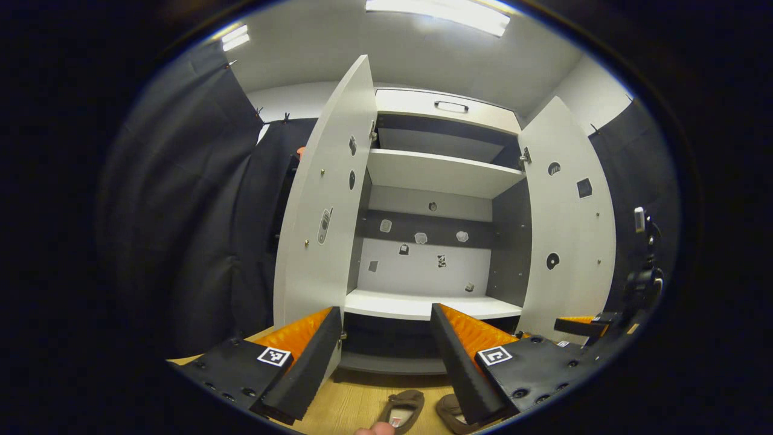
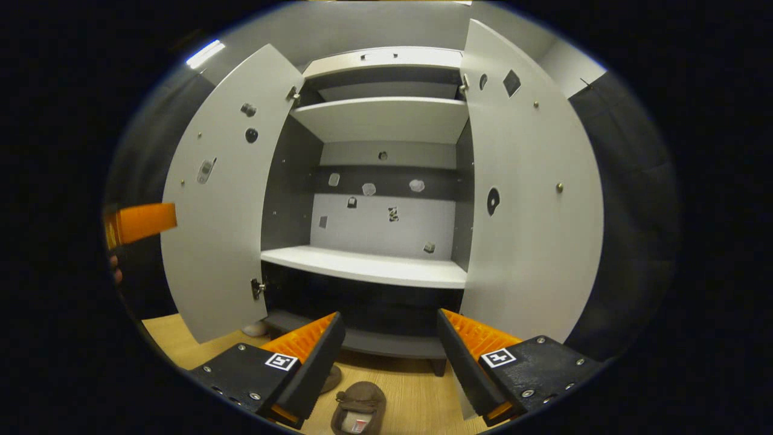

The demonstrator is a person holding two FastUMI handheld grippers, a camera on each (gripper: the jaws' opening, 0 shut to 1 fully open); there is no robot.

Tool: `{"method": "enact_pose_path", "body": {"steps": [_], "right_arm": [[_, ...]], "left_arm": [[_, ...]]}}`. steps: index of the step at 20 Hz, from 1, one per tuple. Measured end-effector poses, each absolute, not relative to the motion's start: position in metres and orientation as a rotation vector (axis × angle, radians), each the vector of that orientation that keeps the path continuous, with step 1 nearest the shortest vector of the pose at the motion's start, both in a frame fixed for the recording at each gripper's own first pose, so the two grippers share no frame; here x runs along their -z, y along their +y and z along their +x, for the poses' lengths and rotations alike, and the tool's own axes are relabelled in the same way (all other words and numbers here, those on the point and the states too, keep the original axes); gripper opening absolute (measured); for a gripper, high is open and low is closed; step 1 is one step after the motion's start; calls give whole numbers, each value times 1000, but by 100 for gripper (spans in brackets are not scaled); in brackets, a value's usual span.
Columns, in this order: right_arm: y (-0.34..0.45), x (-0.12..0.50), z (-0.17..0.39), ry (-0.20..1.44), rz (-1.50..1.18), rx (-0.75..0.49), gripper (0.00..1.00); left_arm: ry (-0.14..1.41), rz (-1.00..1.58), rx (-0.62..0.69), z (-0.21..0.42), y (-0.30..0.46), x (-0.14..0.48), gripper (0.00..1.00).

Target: Grab one shoe with the right hand and put it into the shoe cabinet, grab the other shoe with the left hand and put it into the shoe cabinet; then close the right door with the right hand and the left door with the left hand.

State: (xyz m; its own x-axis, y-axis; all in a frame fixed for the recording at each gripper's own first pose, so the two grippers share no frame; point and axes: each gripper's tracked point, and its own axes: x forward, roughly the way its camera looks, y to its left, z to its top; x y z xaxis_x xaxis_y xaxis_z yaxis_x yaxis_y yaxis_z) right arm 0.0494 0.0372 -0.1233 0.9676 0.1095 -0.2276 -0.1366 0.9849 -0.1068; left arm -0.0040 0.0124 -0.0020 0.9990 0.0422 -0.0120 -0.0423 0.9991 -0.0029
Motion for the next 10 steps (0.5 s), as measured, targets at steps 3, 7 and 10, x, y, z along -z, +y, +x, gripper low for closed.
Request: {"method": "enact_pose_path", "body": {"steps": [3, 7, 10], "right_arm": [[37, 201, 43, 369, -149, -142, 94], [26, 293, 18, 580, -168, -145, 95], [16, 338, 1, 699, -205, -149, 95]], "left_arm": [[17, -6, -50, -5, 15, 4, 96], [28, -14, -62, -6, 20, 10, 96], [43, -24, -66, -7, 22, 16, 96]]}}
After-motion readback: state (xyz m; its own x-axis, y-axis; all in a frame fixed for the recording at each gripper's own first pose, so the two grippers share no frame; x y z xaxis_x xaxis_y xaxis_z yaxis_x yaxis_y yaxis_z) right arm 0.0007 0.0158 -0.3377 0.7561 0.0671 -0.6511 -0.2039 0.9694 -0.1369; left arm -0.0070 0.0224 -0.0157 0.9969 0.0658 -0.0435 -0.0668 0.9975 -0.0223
